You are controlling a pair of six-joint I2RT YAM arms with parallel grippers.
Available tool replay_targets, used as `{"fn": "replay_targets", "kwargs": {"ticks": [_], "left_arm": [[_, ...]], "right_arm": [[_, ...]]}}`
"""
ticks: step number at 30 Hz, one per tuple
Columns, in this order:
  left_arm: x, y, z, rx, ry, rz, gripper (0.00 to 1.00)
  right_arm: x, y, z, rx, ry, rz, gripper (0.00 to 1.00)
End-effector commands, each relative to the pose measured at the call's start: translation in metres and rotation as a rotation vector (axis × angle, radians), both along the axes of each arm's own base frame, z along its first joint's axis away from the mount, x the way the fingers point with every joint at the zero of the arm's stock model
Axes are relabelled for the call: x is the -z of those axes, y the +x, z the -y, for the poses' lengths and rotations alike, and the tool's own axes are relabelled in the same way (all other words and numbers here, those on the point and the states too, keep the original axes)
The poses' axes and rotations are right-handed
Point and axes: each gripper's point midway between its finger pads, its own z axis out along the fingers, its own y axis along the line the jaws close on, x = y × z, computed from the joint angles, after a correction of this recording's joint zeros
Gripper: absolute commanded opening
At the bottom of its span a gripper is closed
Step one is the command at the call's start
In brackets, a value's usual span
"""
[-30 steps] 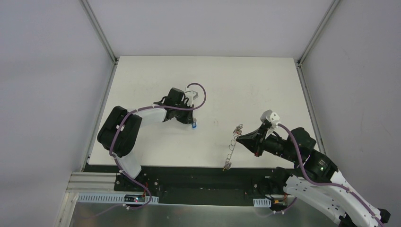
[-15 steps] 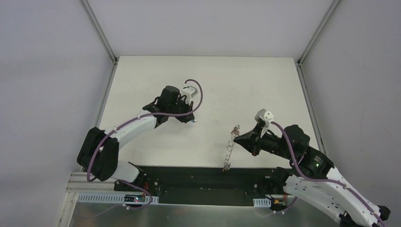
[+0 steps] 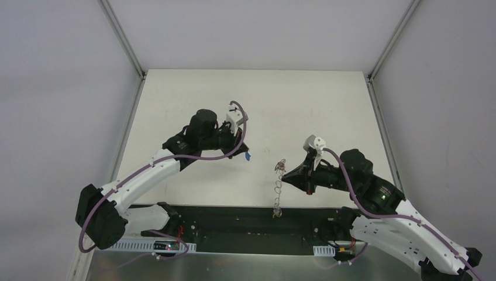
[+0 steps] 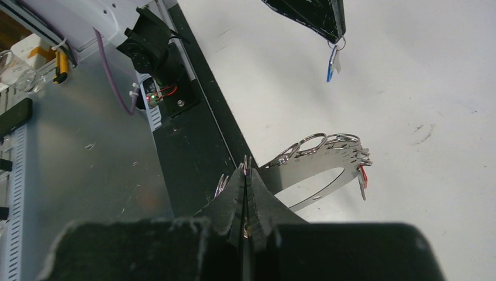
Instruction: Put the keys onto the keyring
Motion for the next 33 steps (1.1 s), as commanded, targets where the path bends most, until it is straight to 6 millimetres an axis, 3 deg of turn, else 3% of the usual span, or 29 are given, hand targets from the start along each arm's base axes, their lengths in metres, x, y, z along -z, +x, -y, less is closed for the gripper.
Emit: {"fn": "replay_targets", "kwargs": {"ticks": [1, 8, 12, 25, 33], "left_arm": [[-0.057, -0.027, 0.016, 0.12, -0.141, 0.053, 0.0], [-0.102, -0.067, 0.02, 0.239, -0.255, 0.083, 0.0], [-0.119, -0.085, 0.017, 0.289, -0.294, 0.122, 0.0], [-0.133, -0.123, 0.014, 0.429, -0.327, 0.217, 0.0], [-0.143, -0.142, 0.006, 0.479, -0.345, 0.298, 0.0]], "right_arm": [[-0.049, -0.013, -0.011, -0.109, 0.133, 0.087, 0.0], [-0.053, -0.022, -0.025, -0.229, 0.11, 0.082, 0.0], [-0.067, -0.035, -0.04, -0.341, 0.162, 0.014, 0.0], [-0.108, -0.028, -0.067, -0.329, 0.241, -0.186, 0.0], [-0.104, -0.023, -0.062, -0.281, 0.166, -0.2, 0.0]]}}
